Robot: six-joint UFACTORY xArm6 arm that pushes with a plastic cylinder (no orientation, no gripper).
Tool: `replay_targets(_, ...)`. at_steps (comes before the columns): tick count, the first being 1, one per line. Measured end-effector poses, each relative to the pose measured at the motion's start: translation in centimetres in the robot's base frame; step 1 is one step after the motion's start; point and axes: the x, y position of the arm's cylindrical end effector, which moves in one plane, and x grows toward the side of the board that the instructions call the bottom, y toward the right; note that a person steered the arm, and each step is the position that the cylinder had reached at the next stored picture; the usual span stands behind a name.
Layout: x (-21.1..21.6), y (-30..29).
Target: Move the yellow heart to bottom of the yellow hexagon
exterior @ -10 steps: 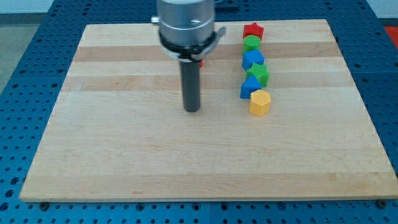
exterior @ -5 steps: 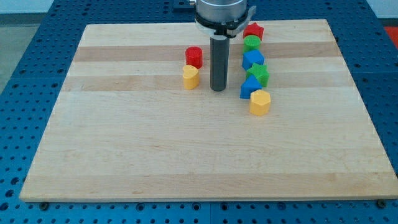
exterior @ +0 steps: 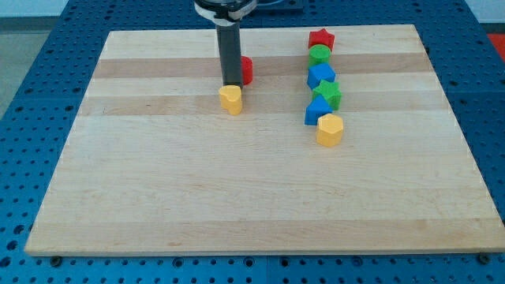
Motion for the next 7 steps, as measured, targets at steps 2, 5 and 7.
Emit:
replay_targets(2, 1.0, 0.0)
replay_targets(5, 10.7, 0.0)
replay_targets(7, 11.4, -1.4)
